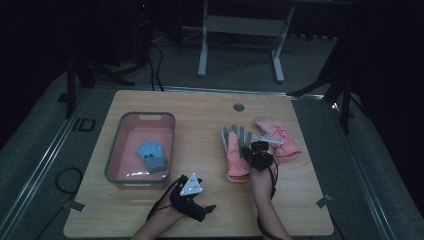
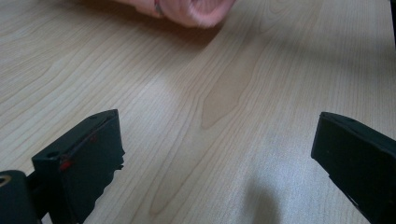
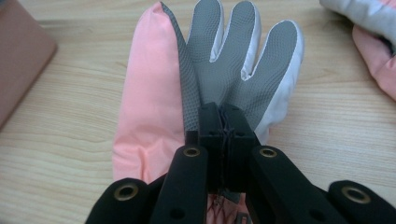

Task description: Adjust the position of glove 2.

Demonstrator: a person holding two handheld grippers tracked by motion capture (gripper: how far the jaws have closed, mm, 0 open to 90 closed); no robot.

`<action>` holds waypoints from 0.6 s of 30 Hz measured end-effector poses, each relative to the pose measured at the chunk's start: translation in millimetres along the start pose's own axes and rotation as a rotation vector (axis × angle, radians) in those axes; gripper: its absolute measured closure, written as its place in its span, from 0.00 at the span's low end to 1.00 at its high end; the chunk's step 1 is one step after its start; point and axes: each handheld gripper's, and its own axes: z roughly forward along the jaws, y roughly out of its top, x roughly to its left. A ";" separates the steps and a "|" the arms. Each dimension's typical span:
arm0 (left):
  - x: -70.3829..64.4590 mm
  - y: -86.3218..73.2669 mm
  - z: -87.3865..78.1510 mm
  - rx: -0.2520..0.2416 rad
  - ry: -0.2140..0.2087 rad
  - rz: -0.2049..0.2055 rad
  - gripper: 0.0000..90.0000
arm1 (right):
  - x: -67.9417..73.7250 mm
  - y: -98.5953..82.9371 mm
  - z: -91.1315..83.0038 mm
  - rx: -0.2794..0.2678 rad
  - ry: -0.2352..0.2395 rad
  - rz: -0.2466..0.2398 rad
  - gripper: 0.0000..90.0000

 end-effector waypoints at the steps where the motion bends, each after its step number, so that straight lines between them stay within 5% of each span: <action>1: 0.1 0.1 0.1 0.002 -0.002 0.000 0.03 | -0.5 -0.9 3.2 0.003 0.000 0.006 0.98; 8: 0.0 -0.4 0.3 0.008 -0.009 0.001 0.03 | -1.4 -10.1 21.0 0.029 -0.024 0.010 0.96; 18: -0.1 -0.8 1.2 0.013 -0.014 0.001 0.03 | -5.3 2.0 5.8 0.005 -0.003 -0.044 0.82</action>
